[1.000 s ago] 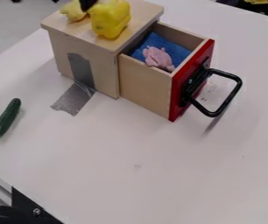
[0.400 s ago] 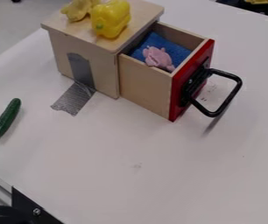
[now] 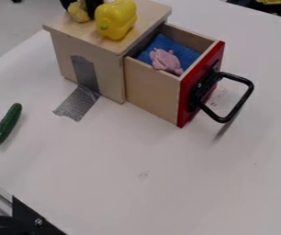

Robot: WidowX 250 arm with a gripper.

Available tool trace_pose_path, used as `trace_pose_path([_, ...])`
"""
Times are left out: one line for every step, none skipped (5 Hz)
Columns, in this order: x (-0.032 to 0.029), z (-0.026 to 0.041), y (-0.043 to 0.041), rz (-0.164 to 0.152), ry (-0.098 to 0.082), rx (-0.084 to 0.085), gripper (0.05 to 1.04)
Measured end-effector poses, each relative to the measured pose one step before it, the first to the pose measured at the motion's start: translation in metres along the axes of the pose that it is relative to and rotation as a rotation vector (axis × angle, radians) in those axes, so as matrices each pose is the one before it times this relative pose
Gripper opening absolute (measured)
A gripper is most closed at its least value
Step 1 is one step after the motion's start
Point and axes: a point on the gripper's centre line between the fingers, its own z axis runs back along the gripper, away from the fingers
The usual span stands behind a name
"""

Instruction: Put the yellow object on the table

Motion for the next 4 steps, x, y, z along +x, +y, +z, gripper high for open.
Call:
trace_pose_path([-0.00330, -0.00181, -0.00319, -0.0063, 0.0057, -0.0083, 0.683])
trace_pose_path([-0.01205, 0.00925, -0.00580, -0.0024, 0.0196, -0.0005, 0.391])
trace_pose_path([-0.02339, 0.03071, -0.00910, 0.0009, -0.0104, 0.0388, 0.201])
trace_pose_path([-0.04375, 0.00628, -0.02768, 0.0388, 0.0318, 0.0190, 0.119])
